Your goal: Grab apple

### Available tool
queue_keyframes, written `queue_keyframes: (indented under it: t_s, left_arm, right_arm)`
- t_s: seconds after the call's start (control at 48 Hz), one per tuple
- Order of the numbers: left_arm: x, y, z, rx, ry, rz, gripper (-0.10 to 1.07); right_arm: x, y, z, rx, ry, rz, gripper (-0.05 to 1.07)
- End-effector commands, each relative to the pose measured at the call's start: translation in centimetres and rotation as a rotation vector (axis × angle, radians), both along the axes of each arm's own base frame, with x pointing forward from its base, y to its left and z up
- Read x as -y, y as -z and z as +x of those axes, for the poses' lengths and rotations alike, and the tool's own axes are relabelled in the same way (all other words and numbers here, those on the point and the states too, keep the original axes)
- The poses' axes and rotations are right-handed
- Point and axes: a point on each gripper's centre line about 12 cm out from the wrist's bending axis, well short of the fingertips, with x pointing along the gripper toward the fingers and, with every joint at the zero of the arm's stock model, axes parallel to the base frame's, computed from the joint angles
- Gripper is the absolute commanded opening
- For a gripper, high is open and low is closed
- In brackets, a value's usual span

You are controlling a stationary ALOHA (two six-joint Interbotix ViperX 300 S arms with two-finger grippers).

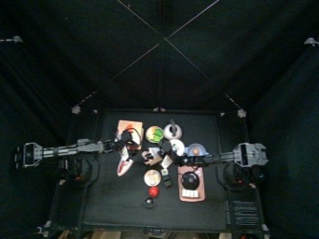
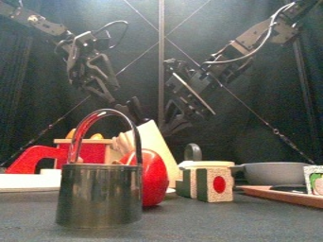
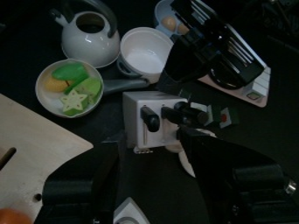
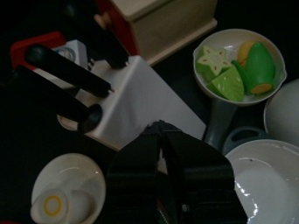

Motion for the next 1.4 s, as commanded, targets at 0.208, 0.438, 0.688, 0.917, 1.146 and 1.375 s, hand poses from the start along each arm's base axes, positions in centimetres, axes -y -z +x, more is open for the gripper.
queue_keyframes:
  t_s: [0.208,0.438,0.688,0.917,1.146,1.375]
  left_arm:
    - [1.7,-0.3,-2.0,0.075,0.048,0.035,0.87]
    - [4.1,2.7,-2.9,0.141,0.153,0.076,0.87]
    - [4.9,4.4,-3.4,0.229,0.220,0.145,0.86]
    - [5.0,4.8,-3.6,0.200,0.246,0.179,0.86]
    - [5.1,4.9,-3.8,0.196,0.254,0.186,0.86]
    - [5.0,4.9,-3.8,0.196,0.252,0.186,0.86]
  right_arm:
    - [-3.1,-3.6,-1.4,0.086,-0.072,0.005,0.37]
    - [-7.2,-5.0,-1.4,0.133,-0.127,0.094,0.37]
    - [-8.7,-4.4,-1.1,0.130,0.022,0.390,0.38]
    - [-10.7,-4.7,-0.8,0.130,0.029,0.483,0.38]
    - [-12.9,-5.0,-0.7,0.118,-0.010,0.481,0.38]
    - [-13.6,-4.5,-1.4,0.072,0.030,0.446,0.38]
